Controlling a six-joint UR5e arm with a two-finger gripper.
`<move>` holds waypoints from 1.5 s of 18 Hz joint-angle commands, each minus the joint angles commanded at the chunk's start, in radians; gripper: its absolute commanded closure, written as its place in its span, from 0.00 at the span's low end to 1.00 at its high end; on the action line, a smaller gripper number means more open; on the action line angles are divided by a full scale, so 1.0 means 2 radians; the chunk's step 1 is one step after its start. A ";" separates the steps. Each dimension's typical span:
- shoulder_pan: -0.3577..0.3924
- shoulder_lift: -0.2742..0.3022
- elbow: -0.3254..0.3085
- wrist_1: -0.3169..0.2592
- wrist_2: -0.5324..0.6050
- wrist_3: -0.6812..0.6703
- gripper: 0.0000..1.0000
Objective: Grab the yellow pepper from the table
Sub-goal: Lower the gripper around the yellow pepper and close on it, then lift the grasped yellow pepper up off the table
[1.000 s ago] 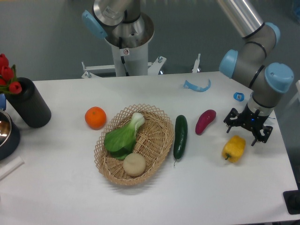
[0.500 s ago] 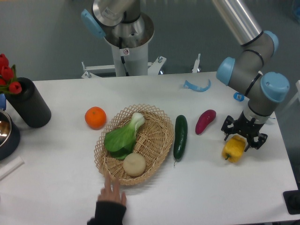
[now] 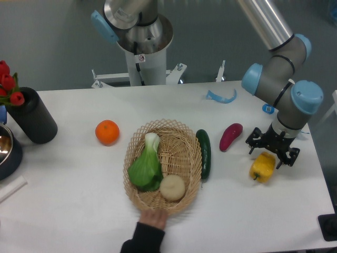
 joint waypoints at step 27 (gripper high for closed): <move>0.035 0.060 0.023 0.000 0.000 0.005 0.58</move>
